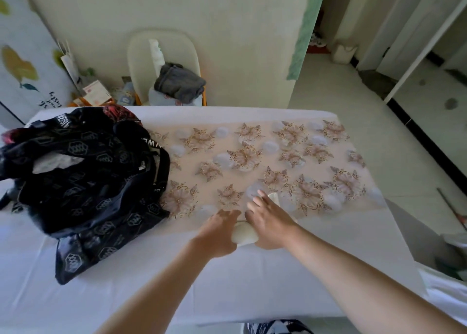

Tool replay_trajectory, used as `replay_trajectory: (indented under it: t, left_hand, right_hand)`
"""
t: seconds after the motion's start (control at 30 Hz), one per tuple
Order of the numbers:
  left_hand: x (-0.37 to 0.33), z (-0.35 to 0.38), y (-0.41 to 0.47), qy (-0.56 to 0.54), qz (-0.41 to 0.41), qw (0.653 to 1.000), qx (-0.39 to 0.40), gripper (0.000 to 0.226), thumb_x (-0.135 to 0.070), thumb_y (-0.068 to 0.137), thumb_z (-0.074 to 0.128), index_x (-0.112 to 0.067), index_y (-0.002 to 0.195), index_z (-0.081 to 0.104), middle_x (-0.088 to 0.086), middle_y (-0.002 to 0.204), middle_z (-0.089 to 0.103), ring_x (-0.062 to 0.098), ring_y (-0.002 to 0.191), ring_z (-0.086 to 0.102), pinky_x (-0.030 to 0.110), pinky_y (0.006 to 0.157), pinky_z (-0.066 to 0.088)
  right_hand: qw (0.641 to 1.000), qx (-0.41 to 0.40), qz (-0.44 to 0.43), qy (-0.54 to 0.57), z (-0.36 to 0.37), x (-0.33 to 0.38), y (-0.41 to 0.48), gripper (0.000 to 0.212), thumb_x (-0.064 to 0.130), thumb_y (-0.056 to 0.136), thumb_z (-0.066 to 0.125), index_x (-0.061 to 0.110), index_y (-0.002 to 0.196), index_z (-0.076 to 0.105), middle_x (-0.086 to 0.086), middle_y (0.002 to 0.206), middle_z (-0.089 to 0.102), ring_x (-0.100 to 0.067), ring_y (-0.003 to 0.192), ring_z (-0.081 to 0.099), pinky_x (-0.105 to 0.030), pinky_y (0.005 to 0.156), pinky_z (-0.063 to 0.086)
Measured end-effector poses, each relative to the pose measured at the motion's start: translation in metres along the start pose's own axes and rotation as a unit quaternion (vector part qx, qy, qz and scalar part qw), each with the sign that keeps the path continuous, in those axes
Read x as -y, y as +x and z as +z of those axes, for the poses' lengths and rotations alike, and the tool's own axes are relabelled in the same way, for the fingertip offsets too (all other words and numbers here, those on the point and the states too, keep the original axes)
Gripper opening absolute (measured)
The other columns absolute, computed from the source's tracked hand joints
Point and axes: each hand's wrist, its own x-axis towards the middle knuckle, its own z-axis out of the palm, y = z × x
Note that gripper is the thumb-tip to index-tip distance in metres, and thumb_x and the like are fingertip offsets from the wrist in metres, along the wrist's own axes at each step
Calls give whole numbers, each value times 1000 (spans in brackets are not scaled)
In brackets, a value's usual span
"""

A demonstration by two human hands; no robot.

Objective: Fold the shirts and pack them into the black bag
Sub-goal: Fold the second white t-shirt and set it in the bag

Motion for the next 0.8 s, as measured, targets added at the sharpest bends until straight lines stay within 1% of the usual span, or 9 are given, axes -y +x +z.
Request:
replay_trajectory:
  t: [0.07,0.13,0.23,0.3,0.37,0.43,0.57,0.7,0.8]
  left_hand:
    - [2,7,-5,54,39,996,-59,48,-20,77,64,-23,125,59,0,110,57,21,110,49,30,90,43]
    - [9,14,-8,66,72,989,-106,43,-16,71,68,-21,114,65,-1,101,57,22,101,54,31,80,46]
    - [17,21,-8,92,63,985,-135,44,-18,61,73,-21,104,62,-4,95,55,23,91,57,33,67,49]
    - [14,20,-4,106,48,986,-118,45,-23,64,70,-22,107,57,-3,100,54,23,93,55,34,69,48]
    - [10,17,2,116,55,986,-103,51,-29,66,69,-23,115,54,-4,107,53,21,99,53,32,76,47]
    - [7,12,7,101,41,990,-87,57,-32,72,68,-25,126,52,-4,117,53,19,108,50,32,85,48]
    - [5,-10,8,5,-16,996,-89,51,-22,79,65,-24,129,56,-5,121,59,19,113,53,39,92,50]
    - [11,-48,-3,-14,-36,989,-144,46,-30,80,71,-24,125,62,-6,114,62,19,103,59,33,86,50]
    - [25,-87,-18,-36,-35,980,-194,44,-37,81,73,-26,122,62,-9,114,62,17,99,60,34,86,49]
  right_hand:
    - [1000,3,-2,22,1,-1,-3,61,61,66,61,11,102,59,-12,124,47,-35,132,35,-54,120,7]
    - [997,60,7,42,-5,-7,-5,78,72,59,60,15,111,52,-8,135,45,-29,137,32,-47,117,22]
    - [988,135,48,65,-13,-15,-1,85,66,61,70,23,127,37,-5,115,63,-27,108,60,-36,86,45]
    - [988,130,48,64,-9,-13,2,74,59,68,66,24,129,41,-6,107,67,-28,101,65,-35,83,50]
    - [992,100,43,65,-2,-11,3,54,50,73,61,23,118,51,-3,104,69,-27,99,66,-36,83,53]
    - [992,76,56,87,-1,-11,2,47,46,77,58,20,116,52,-3,108,68,-28,103,65,-35,85,51]
    - [986,52,77,135,-7,-10,5,54,38,80,57,21,129,42,-4,125,58,-29,120,53,-40,94,43]
    - [981,21,51,184,-32,-6,25,75,57,77,65,24,137,37,-2,132,56,-28,117,55,-41,95,44]
    - [964,3,36,262,-64,-3,55,61,52,87,65,24,137,41,0,128,58,-25,112,58,-39,89,47]
